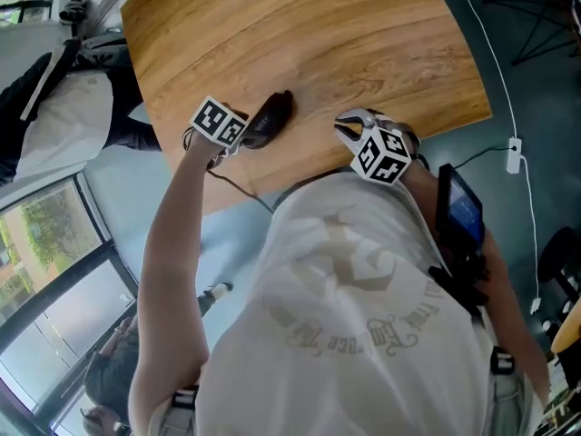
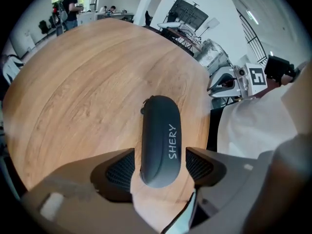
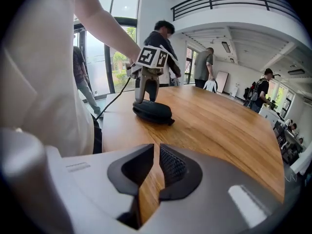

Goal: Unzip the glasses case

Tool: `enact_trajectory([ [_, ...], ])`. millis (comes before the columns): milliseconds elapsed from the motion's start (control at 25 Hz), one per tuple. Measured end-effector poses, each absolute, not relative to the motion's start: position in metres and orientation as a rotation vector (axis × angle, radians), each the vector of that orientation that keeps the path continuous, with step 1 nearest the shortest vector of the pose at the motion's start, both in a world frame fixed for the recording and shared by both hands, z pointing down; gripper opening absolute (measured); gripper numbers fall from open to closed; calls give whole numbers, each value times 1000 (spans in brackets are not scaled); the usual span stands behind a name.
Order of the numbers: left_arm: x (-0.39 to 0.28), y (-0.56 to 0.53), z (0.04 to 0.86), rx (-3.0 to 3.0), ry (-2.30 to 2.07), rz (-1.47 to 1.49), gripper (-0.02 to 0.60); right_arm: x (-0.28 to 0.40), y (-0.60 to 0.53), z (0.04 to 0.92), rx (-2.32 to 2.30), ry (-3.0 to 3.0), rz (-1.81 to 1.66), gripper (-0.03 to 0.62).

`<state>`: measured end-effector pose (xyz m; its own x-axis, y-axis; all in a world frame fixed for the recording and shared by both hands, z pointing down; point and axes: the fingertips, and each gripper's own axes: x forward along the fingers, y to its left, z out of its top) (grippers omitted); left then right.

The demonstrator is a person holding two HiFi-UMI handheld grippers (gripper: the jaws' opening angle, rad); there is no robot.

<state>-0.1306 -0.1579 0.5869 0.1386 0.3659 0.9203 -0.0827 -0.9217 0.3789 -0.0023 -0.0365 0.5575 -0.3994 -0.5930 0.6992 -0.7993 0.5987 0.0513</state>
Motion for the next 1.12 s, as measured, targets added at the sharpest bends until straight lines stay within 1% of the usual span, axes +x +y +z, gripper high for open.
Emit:
enact_trajectory([
  [240,-126,-160,568,2183,121,1771,337,-1,-43,555,1005,-2184,325,43],
  [400,-126,-158,548,2282,-77,1582,311,-1,-44,553,938,-2211,296,40],
  [600,-126,-128,526,2396,-278,1310,248,-5,-42,550,833,-2254,248,37],
  [640,-123,-122,522,2421,-321,1261,228,-3,-43,549,813,-2267,244,35],
  [720,-115,-115,512,2494,-397,1170,167,1,-49,546,795,-2292,244,34],
  [760,-112,-111,506,2535,-434,1125,150,2,-52,543,793,-2304,244,32],
  [1000,-121,-87,477,2639,-654,862,106,-15,-60,522,802,-2386,285,29],
  [1120,-133,-79,467,2644,-741,700,56,-24,-61,514,799,-2417,332,29],
])
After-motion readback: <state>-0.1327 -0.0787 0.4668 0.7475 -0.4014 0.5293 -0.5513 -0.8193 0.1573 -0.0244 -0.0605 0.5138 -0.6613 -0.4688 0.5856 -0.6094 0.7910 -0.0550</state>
